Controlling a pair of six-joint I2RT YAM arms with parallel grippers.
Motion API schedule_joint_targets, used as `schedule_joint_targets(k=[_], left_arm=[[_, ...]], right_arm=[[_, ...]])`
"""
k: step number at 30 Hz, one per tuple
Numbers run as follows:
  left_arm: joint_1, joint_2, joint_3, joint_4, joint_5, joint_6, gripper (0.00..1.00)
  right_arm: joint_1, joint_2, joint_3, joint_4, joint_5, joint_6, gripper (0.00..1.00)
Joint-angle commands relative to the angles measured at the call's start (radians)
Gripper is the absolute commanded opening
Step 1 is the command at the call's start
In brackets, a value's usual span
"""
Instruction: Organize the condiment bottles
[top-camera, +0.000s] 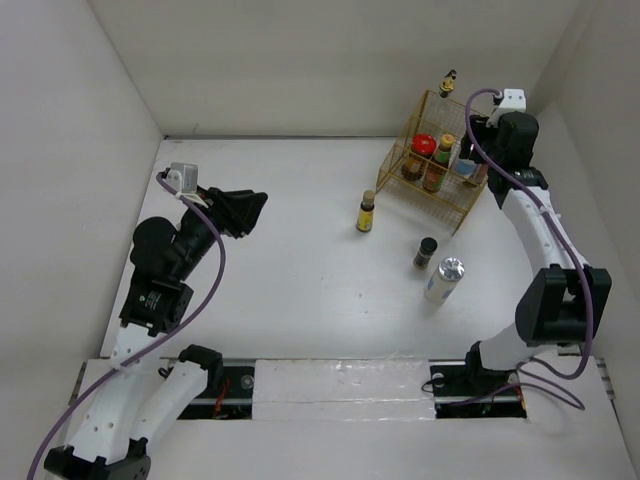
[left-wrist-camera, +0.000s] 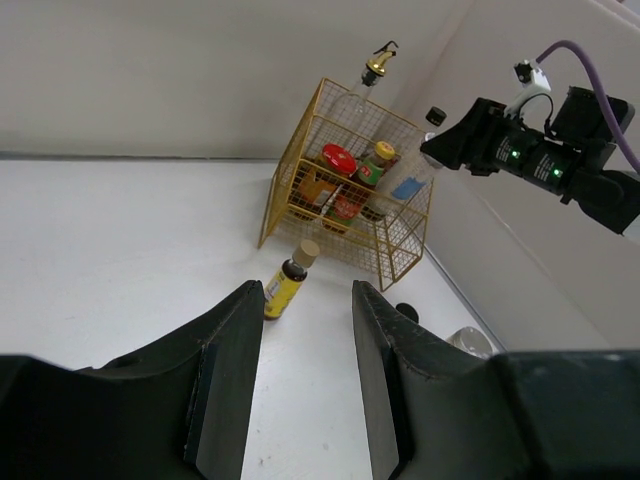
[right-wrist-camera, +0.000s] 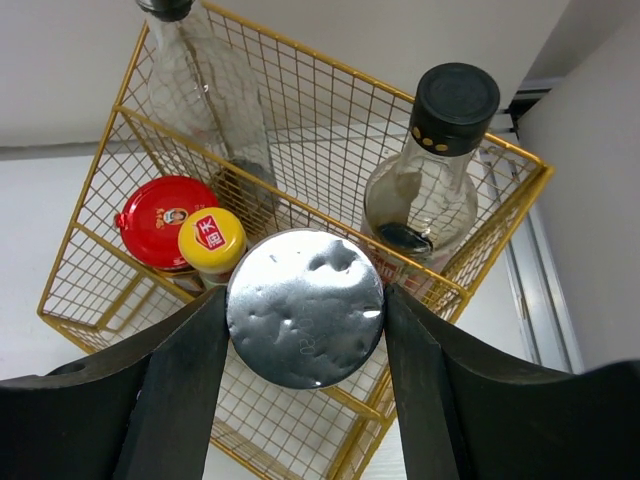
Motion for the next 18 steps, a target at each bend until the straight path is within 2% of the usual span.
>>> schedule_joint_targets(k=[1,12,16,18], left_arm=[[-0.001,-0.002,0.027,0.049,0.013,-0.006,0.36],[-0.001,-0.002,0.027,0.049,0.013,-0.006,0.38],[-0.001,-0.002,0.027,0.049,0.013,-0.006,0.38],[-0.001,-0.002,0.027,0.049,0.013,-0.006,0.38]], right_arm=[[-0.002,-0.004,-0.01,0.162,-0.011,0.001,0.51],[-0.002,0.126,-0.03,0.153,-0.011,0.041,0.55],[-0.002,0.139,-0.019,0.143,-0.011,0.041,0.63],[-0.002,0.139,-0.019,0.143,-0.011,0.053,0.71]])
